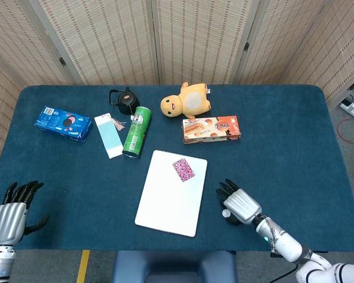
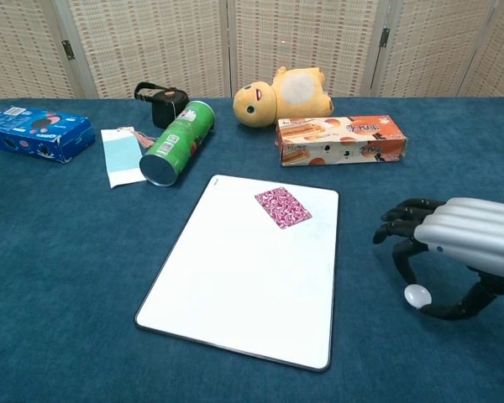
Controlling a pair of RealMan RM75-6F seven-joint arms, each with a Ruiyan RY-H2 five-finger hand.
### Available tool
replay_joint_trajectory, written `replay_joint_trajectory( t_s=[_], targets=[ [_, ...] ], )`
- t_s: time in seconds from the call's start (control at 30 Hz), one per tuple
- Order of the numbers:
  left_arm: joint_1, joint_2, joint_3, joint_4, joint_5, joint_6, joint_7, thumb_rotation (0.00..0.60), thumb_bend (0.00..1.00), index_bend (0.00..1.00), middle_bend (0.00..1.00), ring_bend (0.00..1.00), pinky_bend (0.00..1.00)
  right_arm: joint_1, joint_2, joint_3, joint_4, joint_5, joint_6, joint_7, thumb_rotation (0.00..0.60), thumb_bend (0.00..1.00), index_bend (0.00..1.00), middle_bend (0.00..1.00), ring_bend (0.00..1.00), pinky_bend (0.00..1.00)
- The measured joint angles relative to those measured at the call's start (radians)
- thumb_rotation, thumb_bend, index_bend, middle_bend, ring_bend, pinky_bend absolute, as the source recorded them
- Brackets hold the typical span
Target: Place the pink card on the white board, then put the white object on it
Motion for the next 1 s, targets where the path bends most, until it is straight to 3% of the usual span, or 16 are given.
replay_joint_trajectory(
  t_s=[0.27,0.5,0.7,1.0],
  targets=[
    [0.002,0.005,-0.002,-0.01,0.003,0.007,0.007,0.6,0.29,0.18,0.17,0.17,0.0,0.063,0.025,0.113,-0.055,0.085,-0.036,-0.004,0.472,0.36,0.55,0.18,0.05,0.0],
    [0.004,0.009,-0.001,-0.018,0.006,0.011,0.013,0.6,0.29,0.18,0.17,0.17,0.0,0.167,-0.001,0.219,-0.051,0.246,-0.127,-0.058,0.469,0.36,0.55,0.18,0.05,0.0],
    [0.006,0.01,0.001,-0.013,0.001,0.007,0.01,0.6,0.29,0.18,0.17,0.17,0.0,0.26,-0.069,0.26,0.019,0.386,-0.19,-0.141,0.471,0.36,0.55,0.18,0.05,0.0],
    [0.016,0.013,0.004,0.001,-0.006,0.012,-0.009,0.6,0.3,0.18,0.17,0.17,0.0,0.38,-0.183,0.273,0.156,0.55,-0.243,-0.231,0.471,0.36,0.55,0.17,0.04,0.0]
  ],
)
